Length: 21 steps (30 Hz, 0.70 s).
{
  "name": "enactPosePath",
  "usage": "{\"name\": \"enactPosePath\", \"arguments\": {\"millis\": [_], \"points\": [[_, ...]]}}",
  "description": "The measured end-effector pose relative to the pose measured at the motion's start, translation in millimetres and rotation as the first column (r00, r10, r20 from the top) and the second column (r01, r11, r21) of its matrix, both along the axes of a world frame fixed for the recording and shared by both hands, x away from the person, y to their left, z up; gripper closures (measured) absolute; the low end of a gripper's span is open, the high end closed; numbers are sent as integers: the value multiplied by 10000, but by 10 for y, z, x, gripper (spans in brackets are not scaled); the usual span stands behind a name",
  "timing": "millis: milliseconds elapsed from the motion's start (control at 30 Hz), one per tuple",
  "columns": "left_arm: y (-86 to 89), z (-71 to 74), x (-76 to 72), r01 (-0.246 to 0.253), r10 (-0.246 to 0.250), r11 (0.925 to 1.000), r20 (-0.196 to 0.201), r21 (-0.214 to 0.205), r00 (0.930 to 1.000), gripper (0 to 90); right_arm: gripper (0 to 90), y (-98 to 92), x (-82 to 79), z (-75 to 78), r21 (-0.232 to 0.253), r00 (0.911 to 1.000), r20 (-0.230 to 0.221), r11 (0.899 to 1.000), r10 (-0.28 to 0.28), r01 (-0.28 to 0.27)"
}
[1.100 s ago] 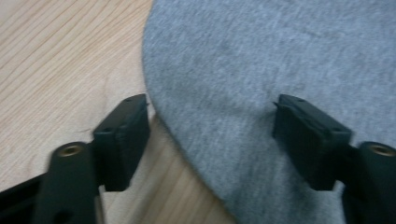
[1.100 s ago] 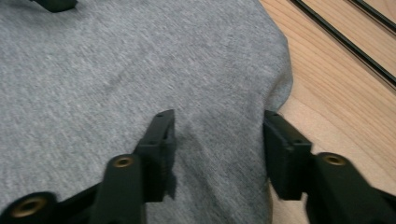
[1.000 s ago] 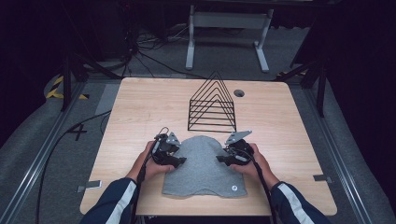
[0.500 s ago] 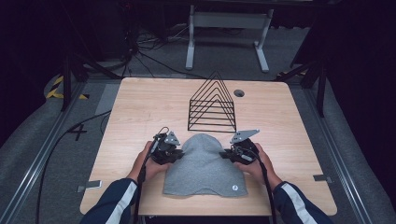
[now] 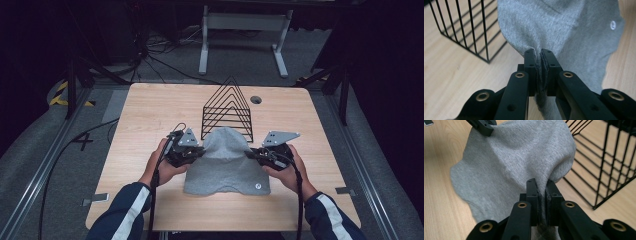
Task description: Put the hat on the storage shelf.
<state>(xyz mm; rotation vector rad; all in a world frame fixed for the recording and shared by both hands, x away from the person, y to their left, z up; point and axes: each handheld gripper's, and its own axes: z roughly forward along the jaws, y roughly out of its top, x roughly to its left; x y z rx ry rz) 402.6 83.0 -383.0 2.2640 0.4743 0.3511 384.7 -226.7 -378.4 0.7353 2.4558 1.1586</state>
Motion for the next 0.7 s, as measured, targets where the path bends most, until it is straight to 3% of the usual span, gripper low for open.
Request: {"name": "enactPosePath", "arguments": {"millis": [167,333,367,700], "points": [[-46,216,32,147,-150,9999,320,80,9994,840,844,-58,18,154,13,9995,317,10000,28,-28],[-70,320,53,130,-127,9999,516,-46,9986,840,844,-62,18,293,-34,9984,558,10000,91,-89],[-79,393,39,128,-117,9998,701,-154,9975,840,845,-68,22,387,13,9974,717,10000,57,-58],[-28,672,57,126,-56,9984,1277,-548,9918,840,845,-56,67,679,196,9925,1220,9998,-10,-14]]}}
